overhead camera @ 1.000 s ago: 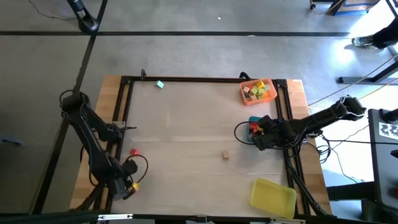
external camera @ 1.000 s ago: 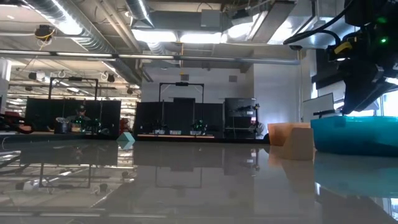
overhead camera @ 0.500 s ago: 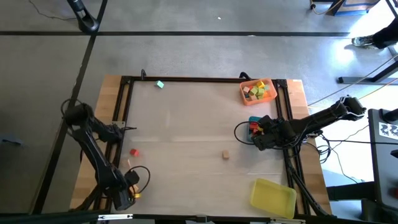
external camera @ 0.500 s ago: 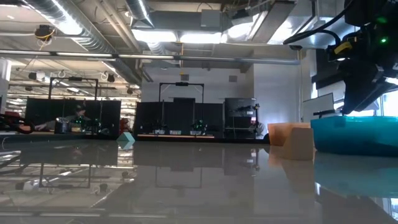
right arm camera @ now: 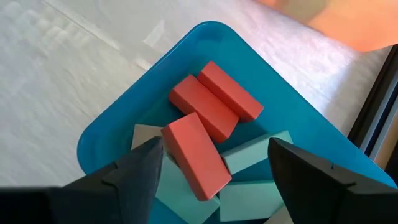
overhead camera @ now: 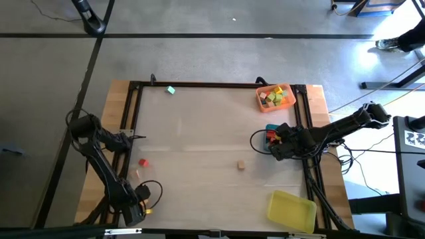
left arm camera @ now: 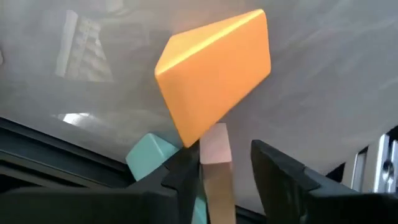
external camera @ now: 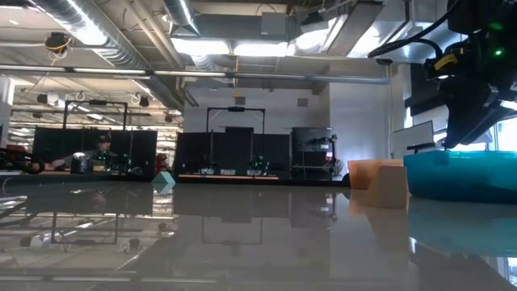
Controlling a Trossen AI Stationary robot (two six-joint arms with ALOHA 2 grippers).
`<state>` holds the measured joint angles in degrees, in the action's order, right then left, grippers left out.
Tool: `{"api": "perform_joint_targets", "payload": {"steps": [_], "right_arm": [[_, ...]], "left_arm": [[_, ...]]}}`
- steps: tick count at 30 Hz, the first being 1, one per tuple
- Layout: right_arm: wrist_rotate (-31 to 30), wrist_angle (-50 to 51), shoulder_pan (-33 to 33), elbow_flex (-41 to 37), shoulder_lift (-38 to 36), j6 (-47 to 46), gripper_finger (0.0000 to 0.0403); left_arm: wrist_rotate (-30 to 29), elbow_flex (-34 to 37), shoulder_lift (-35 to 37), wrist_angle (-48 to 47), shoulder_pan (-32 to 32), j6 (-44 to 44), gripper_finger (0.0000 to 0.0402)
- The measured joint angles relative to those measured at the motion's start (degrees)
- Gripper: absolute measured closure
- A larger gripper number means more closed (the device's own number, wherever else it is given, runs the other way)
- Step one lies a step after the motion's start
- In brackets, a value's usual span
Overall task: Sort blocks by size
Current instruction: Put the brown rectangular block into the blue bin
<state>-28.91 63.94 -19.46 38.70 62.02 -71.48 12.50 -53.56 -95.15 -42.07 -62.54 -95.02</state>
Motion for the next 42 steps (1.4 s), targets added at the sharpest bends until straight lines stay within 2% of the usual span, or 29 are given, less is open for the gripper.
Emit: {"api": "perform_joint_targets", "payload": {"steps": [9, 15, 18, 21, 25, 28, 35, 42], "right_arm": [[0.0, 0.0, 0.0, 0.0, 0.0, 0.0, 0.0117], [1.0, 0.0, 0.0, 0.0, 0.0, 1.0, 0.0117], [2.7, 1.6, 0.0, 1.2, 0.0, 1.5, 0.0117], [4.0, 3.2, 0.0, 3.9, 0.0, 3.2, 0.0117], [4.2, 2.2, 0.0, 7.2, 0.0, 8.1, 0.0117], [2.2, -2.8, 0.0, 7.8, 0.0, 13.9, 0.0117], [1.4, -25.3, 0.0, 7.8, 1.1, 31.8, 0.0117], [2.6, -45.9, 0.0, 7.8, 8.0, 49.4, 0.0117]], "left_arm": [[0.5, 0.0, 0.0, -0.9, 0.1, 7.7, 0.036], [0.7, 0.1, 0.7, -1.0, 1.6, 10.0, 0.0352], [1.3, -0.4, 3.1, -1.4, 2.4, 10.0, 0.0343], [0.1, -1.8, 6.1, -3.1, 3.3, 10.1, 0.0353], [-9.6, -3.7, 11.0, -3.8, 4.2, 11.6, 0.036], [-18.3, -4.2, 14.8, -3.8, 4.6, 15.1, 0.0349], [-41.3, -4.2, 19.8, -2.3, 7.4, 30.8, 0.0342], [-54.7, -4.2, 19.7, 7.9, 14.2, 49.4, 0.034]]}}
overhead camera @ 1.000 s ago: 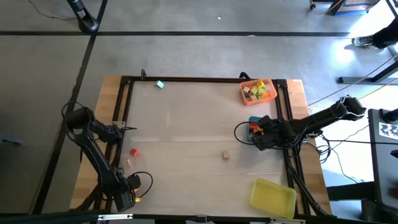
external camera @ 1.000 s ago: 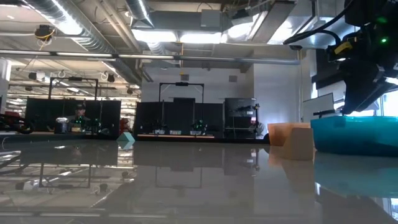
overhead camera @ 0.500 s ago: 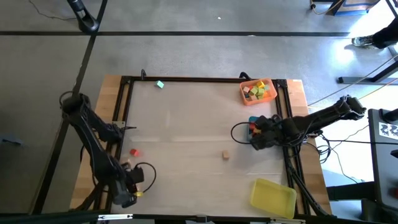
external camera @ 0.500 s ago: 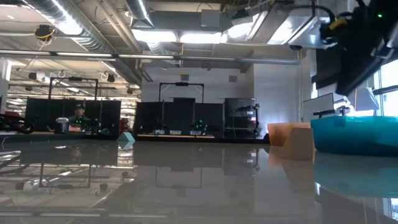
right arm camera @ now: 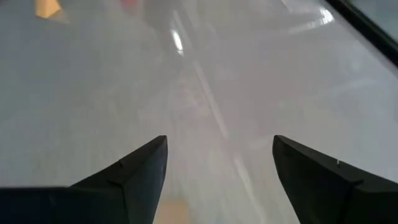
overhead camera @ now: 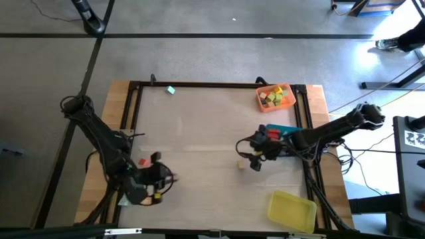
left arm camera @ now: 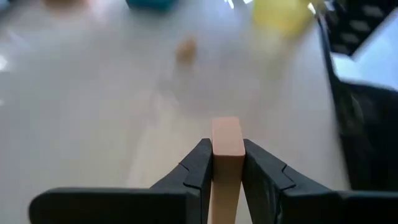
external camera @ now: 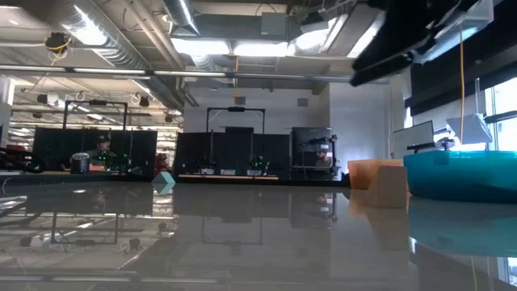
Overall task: Sort blocks by size
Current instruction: Put the brown rectangular block into the blue bin
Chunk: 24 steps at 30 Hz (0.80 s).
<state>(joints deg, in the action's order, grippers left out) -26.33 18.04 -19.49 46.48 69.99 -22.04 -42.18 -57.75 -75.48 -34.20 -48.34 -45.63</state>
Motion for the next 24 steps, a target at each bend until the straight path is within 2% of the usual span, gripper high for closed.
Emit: {"api": "perform_joint_targets", "payload": {"steps": [5, 11, 17, 24], "right_arm": [[1.8, -13.6, 0.0, -0.1, 7.2, 6.6, 0.0117], [7.4, -35.3, 0.0, -0.1, 16.1, 12.4, 0.0117], [12.6, -56.5, 0.0, -0.1, 24.4, 15.4, 0.0117], [14.8, -66.8, 0.0, -0.1, 29.5, 15.5, 0.0117]], "left_arm": [[-6.9, 0.2, -0.3, 8.9, 5.2, 13.1, 0.034], [-7.8, 0.2, -2.9, 24.8, 11.0, 25.3, 0.0339], [-8.2, 0.2, -7.1, 32.5, 16.0, 28.7, 0.0349], [-3.5, 0.2, -10.1, 38.9, 18.0, 33.6, 0.0347]]}}
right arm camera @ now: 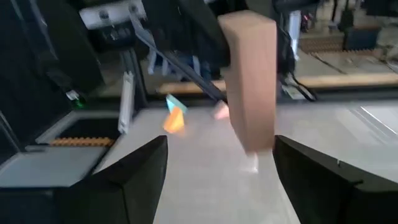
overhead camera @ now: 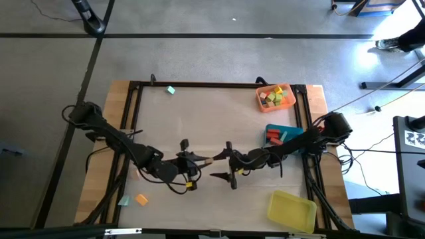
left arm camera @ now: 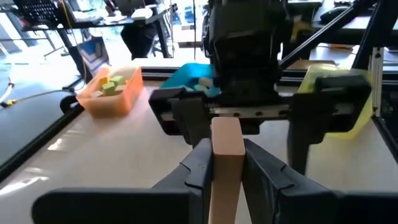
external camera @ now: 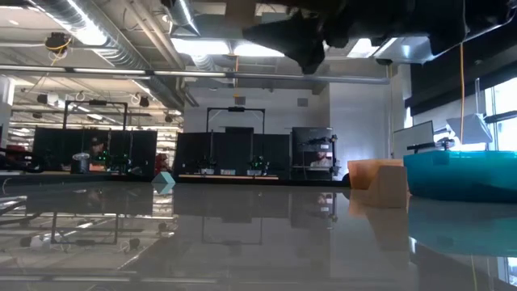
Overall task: Sort blocks by size
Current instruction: Put the brown rectangular block into the blue bin
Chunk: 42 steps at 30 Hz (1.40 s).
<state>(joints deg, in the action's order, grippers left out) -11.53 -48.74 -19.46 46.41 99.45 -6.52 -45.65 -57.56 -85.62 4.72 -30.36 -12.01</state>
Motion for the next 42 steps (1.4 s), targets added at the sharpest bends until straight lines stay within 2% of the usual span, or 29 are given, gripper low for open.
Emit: {"api": "perform_joint_targets", "payload": {"steps": [6, 9, 18, 23, 34, 39, 42], "right_arm": [[-1.4, -2.8, 0.0, 0.1, 0.2, 1.0, 0.0118], [0.6, -4.3, 0.0, 0.1, 0.2, 2.0, 0.0137], [1.8, -5.1, 0.1, 0.9, 0.2, 5.3, 0.0282], [2.6, -3.4, 0.5, 2.0, 0.2, 5.9, 0.0341], [0.8, -0.5, 0.5, 2.9, 0.1, 8.6, 0.034], [-0.1, 0.5, 0.5, 2.9, 0.2, 10.2, 0.0346], [-3.9, 1.4, 0.4, 2.9, 0.1, 12.3, 0.0346]], "left_arm": [[3.1, 0.1, -0.6, 3.1, 0.1, 1.0, 0.0345], [3.3, 0.1, -0.6, 4.3, 0.1, 2.0, 0.0344], [3.3, 0.1, -0.6, 5.5, 0.4, 2.2, 0.0343], [3.6, 0.1, -0.6, 5.8, 0.4, 2.2, 0.0343], [4.1, 0.1, -0.6, 6.1, 0.4, 4.9, 0.0336], [3.9, 0.0, -0.6, 6.8, 0.6, 5.2, 0.0284], [4.1, 0.0, 0.3, 3.9, 0.1, 6.2, 0.025]]}}
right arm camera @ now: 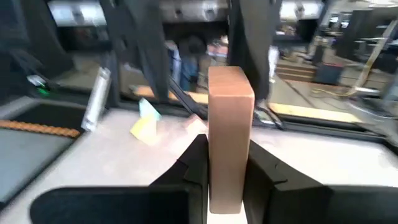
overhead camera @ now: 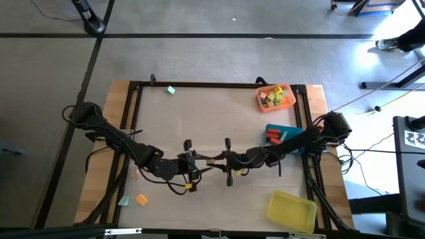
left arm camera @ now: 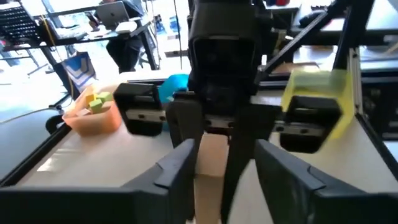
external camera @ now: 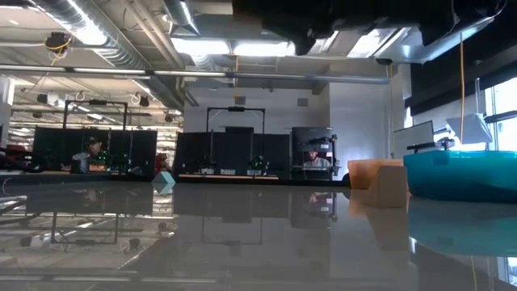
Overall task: Sort blocks by size
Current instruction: Put the brown rectangular block into the blue bin
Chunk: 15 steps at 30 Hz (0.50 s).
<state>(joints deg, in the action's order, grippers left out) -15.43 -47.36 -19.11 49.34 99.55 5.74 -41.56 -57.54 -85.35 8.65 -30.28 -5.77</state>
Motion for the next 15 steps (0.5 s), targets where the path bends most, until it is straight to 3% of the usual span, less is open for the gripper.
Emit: {"api": "perform_joint_targets", "payload": {"steps": [4, 9, 15], "right_arm": [[-5.3, 8.3, -1.7, 0.0, -4.2, 2.1, 0.0342], [-17.6, 29.3, -5.5, 0.0, -14.8, 1.0, 0.0345], [-28.9, 60.9, -10.9, 0.0, -29.1, -17.5, 0.0344]], "left_arm": [[0.1, -0.5, 5.4, -9.8, -2.1, -2.3, 0.0223], [0.2, -0.5, 13.4, -30.4, -5.0, -15.6, 0.0216], [0.3, -0.5, 18.0, -56.4, -8.0, -40.3, 0.0215]]}}
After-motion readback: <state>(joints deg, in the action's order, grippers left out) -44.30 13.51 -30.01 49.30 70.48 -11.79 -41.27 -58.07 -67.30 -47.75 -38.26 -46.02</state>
